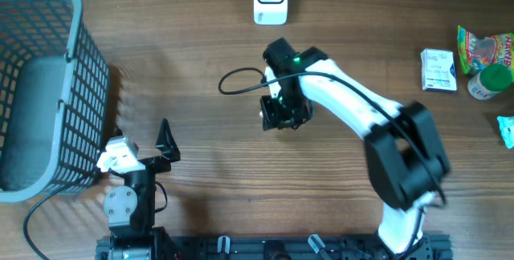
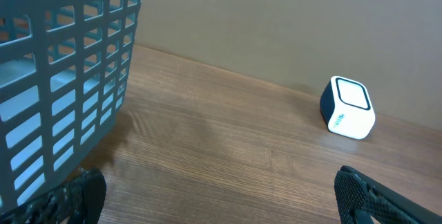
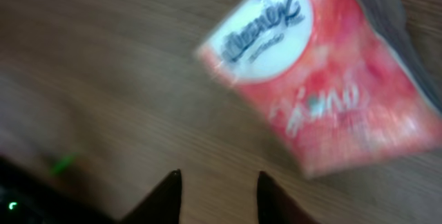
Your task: Scan the item barcode
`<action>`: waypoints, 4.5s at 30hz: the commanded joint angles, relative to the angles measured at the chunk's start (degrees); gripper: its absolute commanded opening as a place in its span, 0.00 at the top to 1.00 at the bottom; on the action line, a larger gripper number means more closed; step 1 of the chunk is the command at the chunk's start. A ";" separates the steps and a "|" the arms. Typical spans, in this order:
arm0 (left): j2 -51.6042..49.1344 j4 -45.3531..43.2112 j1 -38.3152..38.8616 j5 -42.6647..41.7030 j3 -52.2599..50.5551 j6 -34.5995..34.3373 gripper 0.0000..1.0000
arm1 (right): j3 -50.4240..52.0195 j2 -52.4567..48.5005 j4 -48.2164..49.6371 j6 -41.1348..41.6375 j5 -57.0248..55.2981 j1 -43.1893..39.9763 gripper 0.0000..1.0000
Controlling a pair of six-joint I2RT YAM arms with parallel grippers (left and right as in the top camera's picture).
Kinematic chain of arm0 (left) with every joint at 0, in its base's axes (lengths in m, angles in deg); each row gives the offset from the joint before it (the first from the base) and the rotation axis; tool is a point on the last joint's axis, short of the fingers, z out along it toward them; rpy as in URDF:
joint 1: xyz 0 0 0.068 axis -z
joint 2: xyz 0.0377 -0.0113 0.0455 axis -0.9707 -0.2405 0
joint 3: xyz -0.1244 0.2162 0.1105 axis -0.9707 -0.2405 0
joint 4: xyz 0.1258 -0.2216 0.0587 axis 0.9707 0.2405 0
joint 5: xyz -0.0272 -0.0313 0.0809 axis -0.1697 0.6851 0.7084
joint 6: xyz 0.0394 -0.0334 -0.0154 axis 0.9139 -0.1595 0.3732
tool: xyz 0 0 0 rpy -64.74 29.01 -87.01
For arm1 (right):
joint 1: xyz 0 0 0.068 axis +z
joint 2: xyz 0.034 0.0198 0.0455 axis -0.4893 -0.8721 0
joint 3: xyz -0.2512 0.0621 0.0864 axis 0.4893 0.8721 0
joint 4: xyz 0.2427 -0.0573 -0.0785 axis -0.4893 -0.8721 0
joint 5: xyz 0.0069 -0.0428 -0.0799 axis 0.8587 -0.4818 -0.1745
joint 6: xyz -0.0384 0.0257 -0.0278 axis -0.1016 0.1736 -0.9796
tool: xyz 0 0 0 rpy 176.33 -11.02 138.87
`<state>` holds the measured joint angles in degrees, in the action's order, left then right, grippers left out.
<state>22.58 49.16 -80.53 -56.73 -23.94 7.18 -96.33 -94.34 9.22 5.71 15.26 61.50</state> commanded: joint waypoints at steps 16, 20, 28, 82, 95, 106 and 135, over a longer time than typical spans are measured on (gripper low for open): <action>0.20 0.17 0.15 -0.66 -0.15 -0.31 0.00 | 7.08 7.89 2.12 40.54 -4.37 -7.50 0.00; 0.20 0.17 0.15 -0.68 -0.15 -0.28 0.00 | 10.36 7.89 9.81 42.23 -4.28 -8.24 0.04; 0.20 0.17 0.15 -0.66 -0.15 -0.28 0.00 | 14.29 7.89 16.20 44.44 -4.17 -8.24 0.15; 0.20 0.17 0.15 -0.66 -0.15 -0.28 0.00 | 20.59 3.50 28.61 42.53 -7.34 -5.84 0.95; 0.20 0.17 0.15 -0.68 -0.15 -0.31 0.00 | 18.88 7.96 27.54 41.53 38.80 -9.07 0.96; 0.20 0.17 0.15 -0.68 -0.15 -0.31 0.00 | 18.91 7.96 30.80 52.13 58.42 -10.54 0.96; 0.20 0.17 0.15 -0.66 -0.15 -0.28 0.00 | 18.91 7.93 40.76 79.78 56.63 -11.28 0.96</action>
<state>22.58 49.14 -80.53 -56.73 -23.94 7.18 -76.57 -88.02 49.83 86.25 73.84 50.46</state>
